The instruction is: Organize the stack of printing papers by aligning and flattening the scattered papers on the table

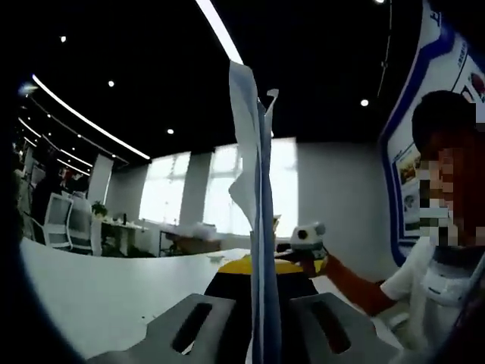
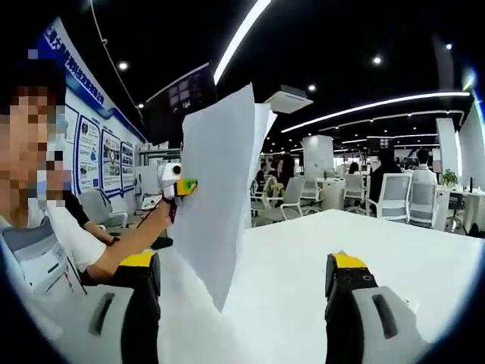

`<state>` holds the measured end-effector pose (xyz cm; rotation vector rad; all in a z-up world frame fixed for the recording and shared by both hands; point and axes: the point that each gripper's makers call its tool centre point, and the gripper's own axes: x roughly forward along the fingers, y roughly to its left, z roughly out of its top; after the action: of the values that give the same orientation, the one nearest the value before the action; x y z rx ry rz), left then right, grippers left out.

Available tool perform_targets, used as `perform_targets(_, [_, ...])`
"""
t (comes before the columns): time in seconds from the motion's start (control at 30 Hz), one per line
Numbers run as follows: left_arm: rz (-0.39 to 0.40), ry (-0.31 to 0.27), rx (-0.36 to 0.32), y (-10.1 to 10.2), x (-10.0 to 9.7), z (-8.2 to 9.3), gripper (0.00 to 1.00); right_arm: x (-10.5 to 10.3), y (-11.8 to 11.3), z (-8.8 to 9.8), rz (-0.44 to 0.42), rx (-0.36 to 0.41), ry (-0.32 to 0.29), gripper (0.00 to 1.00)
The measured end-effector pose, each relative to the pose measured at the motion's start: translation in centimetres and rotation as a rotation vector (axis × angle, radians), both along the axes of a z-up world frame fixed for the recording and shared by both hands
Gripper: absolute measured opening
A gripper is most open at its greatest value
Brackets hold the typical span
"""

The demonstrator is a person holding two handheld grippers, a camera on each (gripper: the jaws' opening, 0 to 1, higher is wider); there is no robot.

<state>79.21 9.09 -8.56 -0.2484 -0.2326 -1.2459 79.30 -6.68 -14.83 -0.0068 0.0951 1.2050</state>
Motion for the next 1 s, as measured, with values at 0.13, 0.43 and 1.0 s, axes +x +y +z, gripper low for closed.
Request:
perform_targets(0.13, [-0.024,-0.008,0.002,-1.0,-0.8,-0.2,0.06,0.0,0.3,0.1,0.000,0.009,-0.001,0.85])
perform_targets(0.43, [-0.088,0.004,0.015,-2.6,-1.2,-0.9,0.06,-0.1,1.0,0.0,0.009,-0.003,-0.003,0.84])
perform_targets(1.0, [-0.164,0.034,0.076,-5.6,-1.7,-3.1,0.06,0.3,2.8,-1.6,0.045,-0.003,0.045,0.79])
